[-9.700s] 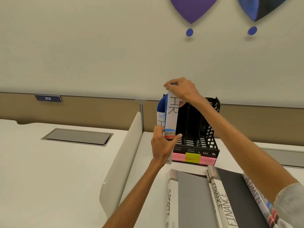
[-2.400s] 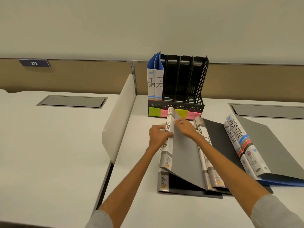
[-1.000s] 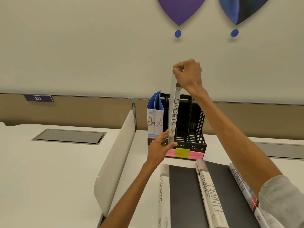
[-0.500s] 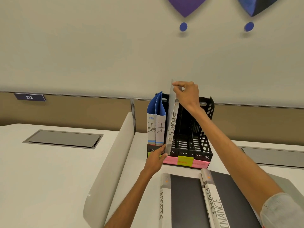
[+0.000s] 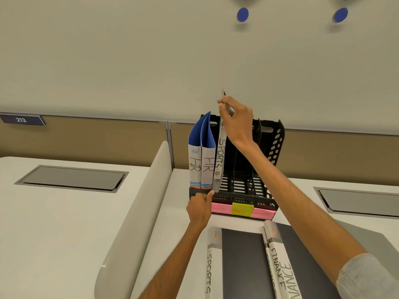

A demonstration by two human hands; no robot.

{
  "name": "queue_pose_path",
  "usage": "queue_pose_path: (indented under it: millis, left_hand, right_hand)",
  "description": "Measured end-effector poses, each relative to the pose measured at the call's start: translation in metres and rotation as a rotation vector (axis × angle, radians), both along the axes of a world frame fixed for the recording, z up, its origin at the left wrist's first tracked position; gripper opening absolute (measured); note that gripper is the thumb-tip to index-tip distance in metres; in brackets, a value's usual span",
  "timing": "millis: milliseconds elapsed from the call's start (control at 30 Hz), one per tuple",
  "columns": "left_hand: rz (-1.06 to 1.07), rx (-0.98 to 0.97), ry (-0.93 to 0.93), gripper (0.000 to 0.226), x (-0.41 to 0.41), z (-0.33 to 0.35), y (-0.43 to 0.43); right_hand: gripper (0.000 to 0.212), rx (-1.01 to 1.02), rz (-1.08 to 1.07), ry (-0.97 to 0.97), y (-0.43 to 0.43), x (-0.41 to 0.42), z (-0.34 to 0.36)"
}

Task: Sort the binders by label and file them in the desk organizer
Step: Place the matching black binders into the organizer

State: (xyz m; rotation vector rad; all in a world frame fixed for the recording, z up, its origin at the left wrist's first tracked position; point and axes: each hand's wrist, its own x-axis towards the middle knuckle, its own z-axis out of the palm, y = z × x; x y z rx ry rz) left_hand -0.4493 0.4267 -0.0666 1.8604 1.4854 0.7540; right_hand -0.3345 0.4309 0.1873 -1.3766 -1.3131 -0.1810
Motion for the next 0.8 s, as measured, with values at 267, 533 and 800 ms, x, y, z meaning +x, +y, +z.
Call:
queue_pose_path:
  millis: [267, 533, 800]
  left_hand:
    - [0.017, -0.171, -0.217, 0.044, 0.012, -0.001, -0.004]
    - [0.074, -0.483, -0.393, 0.027, 0.023, 0.012, -0.002]
    - [0.095, -0.646, -0.508, 0.033, 0.024, 0.011, -0.003]
  right_hand:
    - [0.021, 0.123, -0.019, 0.074, -0.005, 0.008, -0.014]
    - [0.020, -0.013, 0.016, -0.015, -0.009, 0.013, -0.005]
    - [0.020, -0.345, 0.061, -0.149, -0.011, 0.011, 0.012]
